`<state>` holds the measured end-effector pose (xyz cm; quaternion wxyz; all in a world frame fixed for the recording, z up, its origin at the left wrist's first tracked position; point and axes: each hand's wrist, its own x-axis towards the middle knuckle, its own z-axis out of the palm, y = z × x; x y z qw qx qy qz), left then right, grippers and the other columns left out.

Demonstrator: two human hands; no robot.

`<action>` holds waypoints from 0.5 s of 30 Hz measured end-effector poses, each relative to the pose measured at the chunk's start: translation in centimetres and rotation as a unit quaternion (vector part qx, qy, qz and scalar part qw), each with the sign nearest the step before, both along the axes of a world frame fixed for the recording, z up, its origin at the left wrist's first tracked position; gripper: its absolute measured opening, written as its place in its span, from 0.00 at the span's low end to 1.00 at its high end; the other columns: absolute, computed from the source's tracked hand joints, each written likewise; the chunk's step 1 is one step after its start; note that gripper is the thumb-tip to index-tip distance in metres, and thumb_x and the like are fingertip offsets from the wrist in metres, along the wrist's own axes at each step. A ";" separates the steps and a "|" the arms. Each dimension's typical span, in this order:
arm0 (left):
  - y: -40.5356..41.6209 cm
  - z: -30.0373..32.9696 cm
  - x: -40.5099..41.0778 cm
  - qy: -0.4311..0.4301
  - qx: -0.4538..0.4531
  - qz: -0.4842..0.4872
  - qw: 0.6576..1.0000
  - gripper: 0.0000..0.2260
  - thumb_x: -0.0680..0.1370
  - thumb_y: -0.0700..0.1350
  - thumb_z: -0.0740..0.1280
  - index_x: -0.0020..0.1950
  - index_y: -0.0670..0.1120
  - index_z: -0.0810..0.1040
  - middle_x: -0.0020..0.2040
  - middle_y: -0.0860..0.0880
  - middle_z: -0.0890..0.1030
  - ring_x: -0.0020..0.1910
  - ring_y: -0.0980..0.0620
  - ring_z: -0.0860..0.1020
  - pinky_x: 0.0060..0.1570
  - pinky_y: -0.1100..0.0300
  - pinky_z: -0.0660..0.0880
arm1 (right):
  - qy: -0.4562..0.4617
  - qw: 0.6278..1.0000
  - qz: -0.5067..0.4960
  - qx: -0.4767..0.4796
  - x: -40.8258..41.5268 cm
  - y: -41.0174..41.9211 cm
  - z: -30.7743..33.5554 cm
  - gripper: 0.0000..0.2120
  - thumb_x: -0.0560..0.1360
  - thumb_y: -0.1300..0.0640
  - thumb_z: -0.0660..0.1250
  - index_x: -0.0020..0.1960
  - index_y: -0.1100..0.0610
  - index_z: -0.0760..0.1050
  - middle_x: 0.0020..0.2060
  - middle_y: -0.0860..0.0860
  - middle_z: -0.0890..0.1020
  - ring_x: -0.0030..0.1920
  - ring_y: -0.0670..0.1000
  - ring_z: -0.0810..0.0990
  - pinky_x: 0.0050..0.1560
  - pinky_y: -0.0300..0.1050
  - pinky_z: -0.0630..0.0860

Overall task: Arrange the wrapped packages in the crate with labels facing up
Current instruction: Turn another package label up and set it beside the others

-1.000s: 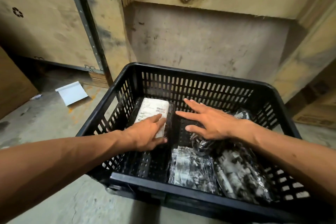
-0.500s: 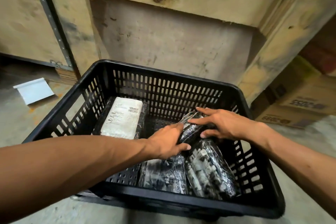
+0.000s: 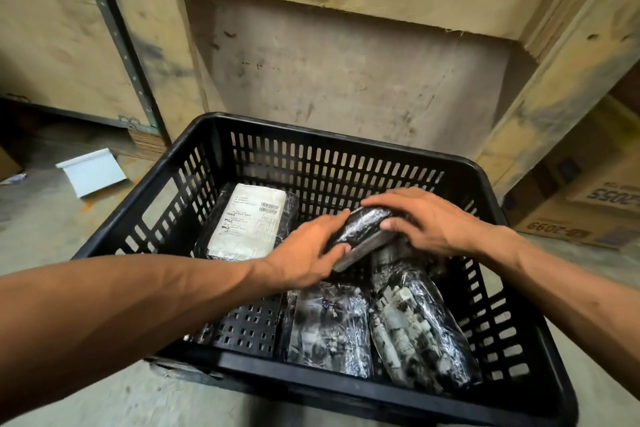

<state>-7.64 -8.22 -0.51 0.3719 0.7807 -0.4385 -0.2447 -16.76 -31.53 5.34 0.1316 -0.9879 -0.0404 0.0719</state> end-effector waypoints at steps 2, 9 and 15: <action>0.7 0.9 1.0 0.003 -0.043 0.015 0.999 0.27 0.83 0.43 0.65 0.80 0.52 0.61 0.61 0.60 0.74 0.51 0.68 0.78 0.40 0.76 0.76 | -0.031 0.997 -0.036 0.069 0.1 0.3 0.6 0.20 0.84 0.49 0.61 0.75 0.39 0.69 0.68 0.50 0.76 0.68 0.51 0.71 0.69 0.57 0.69; 2.9 4.0 4.0 0.083 -0.178 0.111 0.974 0.30 0.75 0.54 0.76 0.74 0.63 0.71 0.63 0.61 0.78 0.59 0.70 0.77 0.55 0.72 0.76 | -0.134 0.934 -0.111 0.313 2.3 2.9 2.6 0.12 0.86 0.50 0.60 0.66 0.48 0.77 0.55 0.43 0.81 0.49 0.32 0.78 0.48 0.28 0.73; 4.3 5.2 4.5 0.059 -0.207 0.107 0.971 0.30 0.74 0.48 0.77 0.72 0.65 0.73 0.65 0.54 0.77 0.63 0.65 0.75 0.63 0.75 0.69 | -0.127 0.879 -0.170 0.427 3.5 4.0 3.0 0.10 0.85 0.46 0.61 0.60 0.44 0.80 0.46 0.41 0.85 0.43 0.38 0.83 0.40 0.33 0.79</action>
